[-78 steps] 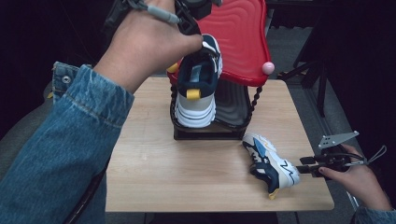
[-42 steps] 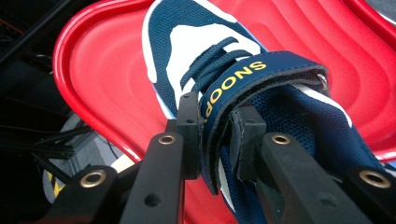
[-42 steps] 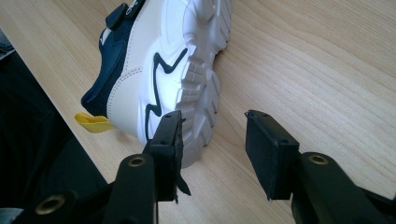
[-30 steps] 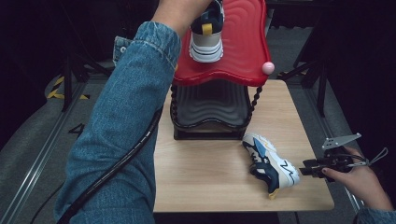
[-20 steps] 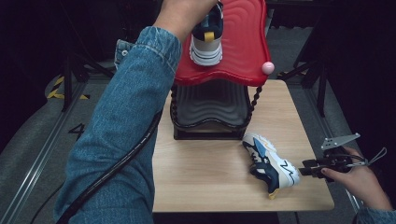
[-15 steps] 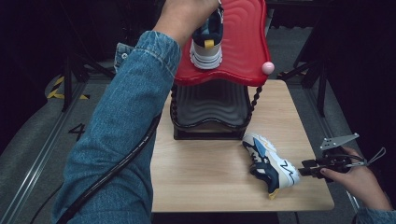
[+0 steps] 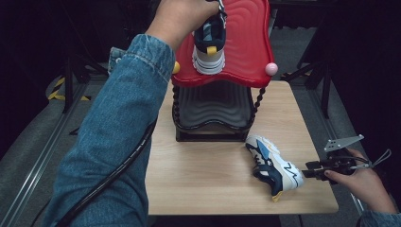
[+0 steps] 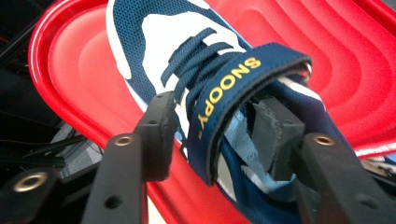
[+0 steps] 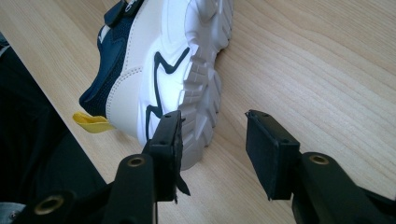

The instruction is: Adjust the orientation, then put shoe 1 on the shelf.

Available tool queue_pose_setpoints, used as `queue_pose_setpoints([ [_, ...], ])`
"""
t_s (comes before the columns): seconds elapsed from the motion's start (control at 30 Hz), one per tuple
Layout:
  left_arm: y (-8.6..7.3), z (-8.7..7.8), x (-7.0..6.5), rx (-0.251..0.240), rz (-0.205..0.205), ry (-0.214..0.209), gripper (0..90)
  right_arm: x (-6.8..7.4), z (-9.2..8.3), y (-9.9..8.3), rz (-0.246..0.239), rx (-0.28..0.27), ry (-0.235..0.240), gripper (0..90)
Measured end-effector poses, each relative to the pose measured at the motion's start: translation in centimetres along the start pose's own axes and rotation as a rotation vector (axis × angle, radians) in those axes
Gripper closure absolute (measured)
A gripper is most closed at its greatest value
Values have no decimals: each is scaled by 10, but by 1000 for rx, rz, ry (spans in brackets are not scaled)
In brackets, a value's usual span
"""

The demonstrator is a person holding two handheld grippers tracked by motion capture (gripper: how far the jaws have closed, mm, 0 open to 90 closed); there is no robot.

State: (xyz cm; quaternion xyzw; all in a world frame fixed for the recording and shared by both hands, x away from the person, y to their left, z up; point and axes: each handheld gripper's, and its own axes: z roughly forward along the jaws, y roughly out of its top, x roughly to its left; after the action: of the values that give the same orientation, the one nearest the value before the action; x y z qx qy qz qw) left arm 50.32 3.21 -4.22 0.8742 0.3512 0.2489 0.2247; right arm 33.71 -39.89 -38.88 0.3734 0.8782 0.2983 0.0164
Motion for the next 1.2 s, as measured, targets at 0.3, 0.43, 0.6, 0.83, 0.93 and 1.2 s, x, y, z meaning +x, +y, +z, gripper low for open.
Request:
queue_pose_setpoints([
  [0.3, -26, -34, -4, -41, 40, -28, 456, 5, 4, 10, -24, 5, -2, 570],
  [0.43, -51, -50, -8, -56, 65, -63, 455, 6, 5, 16, -34, 13, -5, 570],
  [0.6, -85, -61, -15, -61, 91, -130, 456, 7, 7, 25, -53, 29, -12, 570],
  [0.83, -118, -61, -27, -33, 146, -201, 457, 8, 7, 37, -65, 52, -19, 570],
  [0.93, -128, -57, -31, -27, 152, -216, 454, 8, 10, 39, -67, 65, -18, 570],
  [1.2, -162, -41, -50, 32, 229, -263, 443, 10, 16, 45, -80, 99, -25, 569],
])
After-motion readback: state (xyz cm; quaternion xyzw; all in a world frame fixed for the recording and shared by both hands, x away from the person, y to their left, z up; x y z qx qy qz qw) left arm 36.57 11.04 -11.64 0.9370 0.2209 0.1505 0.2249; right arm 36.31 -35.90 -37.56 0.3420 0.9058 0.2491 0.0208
